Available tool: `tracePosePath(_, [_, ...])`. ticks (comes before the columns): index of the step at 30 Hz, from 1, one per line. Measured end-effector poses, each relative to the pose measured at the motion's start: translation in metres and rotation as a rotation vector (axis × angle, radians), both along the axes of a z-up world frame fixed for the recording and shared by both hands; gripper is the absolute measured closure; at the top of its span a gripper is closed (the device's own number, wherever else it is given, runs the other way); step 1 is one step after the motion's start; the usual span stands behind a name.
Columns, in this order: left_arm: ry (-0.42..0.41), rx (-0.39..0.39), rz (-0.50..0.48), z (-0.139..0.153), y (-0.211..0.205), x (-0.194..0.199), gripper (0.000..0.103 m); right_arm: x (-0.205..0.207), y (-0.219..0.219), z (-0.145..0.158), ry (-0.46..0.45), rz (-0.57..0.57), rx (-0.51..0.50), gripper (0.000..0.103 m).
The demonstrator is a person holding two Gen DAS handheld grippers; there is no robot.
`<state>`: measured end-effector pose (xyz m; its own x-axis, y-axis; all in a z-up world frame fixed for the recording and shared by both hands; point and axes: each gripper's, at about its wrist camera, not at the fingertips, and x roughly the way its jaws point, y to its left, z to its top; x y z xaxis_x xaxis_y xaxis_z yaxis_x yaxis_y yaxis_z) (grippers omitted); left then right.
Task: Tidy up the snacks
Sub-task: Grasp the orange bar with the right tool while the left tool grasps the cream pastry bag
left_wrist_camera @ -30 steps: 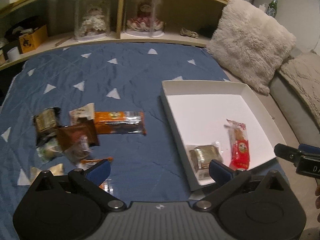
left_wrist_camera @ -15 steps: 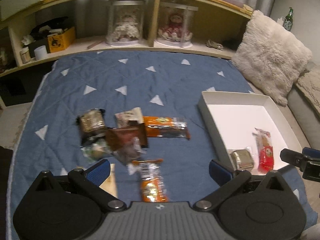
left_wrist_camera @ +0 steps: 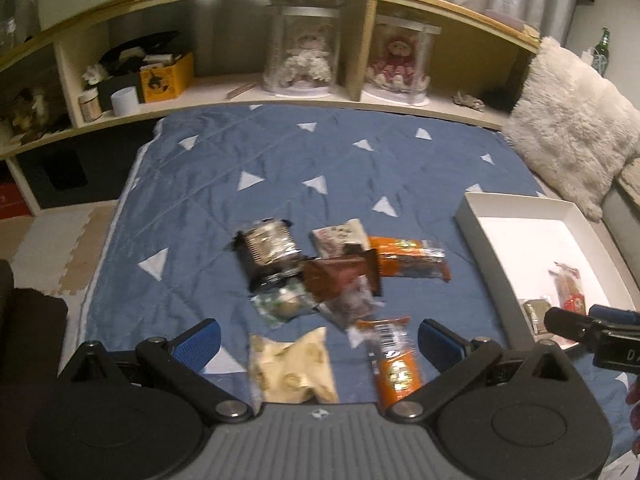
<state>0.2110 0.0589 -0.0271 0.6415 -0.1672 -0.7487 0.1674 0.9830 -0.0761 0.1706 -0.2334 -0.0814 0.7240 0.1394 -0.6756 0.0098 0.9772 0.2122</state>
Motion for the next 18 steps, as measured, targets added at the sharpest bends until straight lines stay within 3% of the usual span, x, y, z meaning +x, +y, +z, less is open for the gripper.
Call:
tracePosePath(9, [0.098, -0.047, 0.104, -0.028, 0.033, 0.012, 0.000, 0.013, 0.042, -0.028, 0.021, 0.040, 0.022, 0.000])
tracePosePath(18, [0.175, -0.009, 0.127, -0.060, 0.016, 0.034, 0.000, 0.023, 0.059, -0.059, 0.059, 0.065, 0.071, 0.000])
